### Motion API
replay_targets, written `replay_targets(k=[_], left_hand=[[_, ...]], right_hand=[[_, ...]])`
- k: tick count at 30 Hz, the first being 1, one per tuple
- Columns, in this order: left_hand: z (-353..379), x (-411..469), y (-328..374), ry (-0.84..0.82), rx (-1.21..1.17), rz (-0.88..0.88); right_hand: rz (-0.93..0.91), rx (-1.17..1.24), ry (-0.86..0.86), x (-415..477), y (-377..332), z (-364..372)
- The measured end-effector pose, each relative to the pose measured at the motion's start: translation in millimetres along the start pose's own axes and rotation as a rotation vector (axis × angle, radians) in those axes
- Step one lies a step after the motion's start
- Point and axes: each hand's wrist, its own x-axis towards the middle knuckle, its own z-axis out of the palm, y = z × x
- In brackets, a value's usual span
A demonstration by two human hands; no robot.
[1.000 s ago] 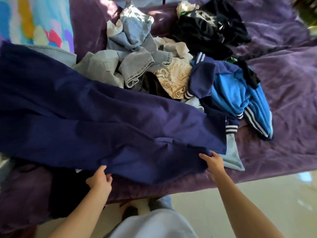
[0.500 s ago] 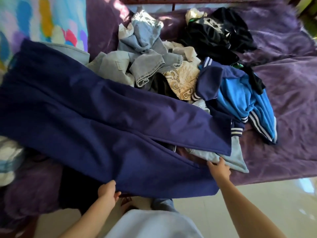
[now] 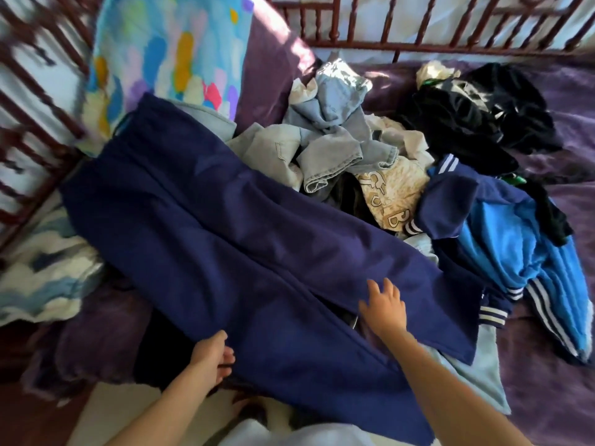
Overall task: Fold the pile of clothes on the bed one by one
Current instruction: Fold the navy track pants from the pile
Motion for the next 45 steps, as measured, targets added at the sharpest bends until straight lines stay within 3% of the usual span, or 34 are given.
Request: replay_targets(k=[9,17,24,30,35,37,40,45], left_hand=[[-25.0,14.5,83.3,0.027,-0.098,0.243],[-102.7,70.8,183.5,0.068,-0.057,0.504],[-158.9,135.1,277.7,0.109,0.267,0.718],[-159.1,177.9,354.5,0.159,0.478,0.893],[-145.1,205.6,404.4,0.079,0.675,0.934],[-138.8,208.7,420.9,0.164,0.705,0.961],[-130.3,208.6,447.9,0.379,0.798,1.152],[-103.6,209.9,494.1,0.504,1.297,1.407]], right_hand=[[-0.213,-0.085,0.034,51.4,-88.3,-51.1],[-0.266,-0.079,0.047,76.0,-205.3,-62.9],[-0.197,-0.059,0.057,116.6,-308.8,-60.4],[-0.090,-0.077,-0.011,157.8,-334.9,-52.7],[-0.034,-0.051,-0.043,199.6,-345.6,-49.5],[-0.027,-0.083,-0.008,210.4,-342.9,-45.9],[0.002,-0.095,0.033,222.6,-335.7,-41.9],[0.039,-0.142,0.044,222.9,-335.0,-41.1]])
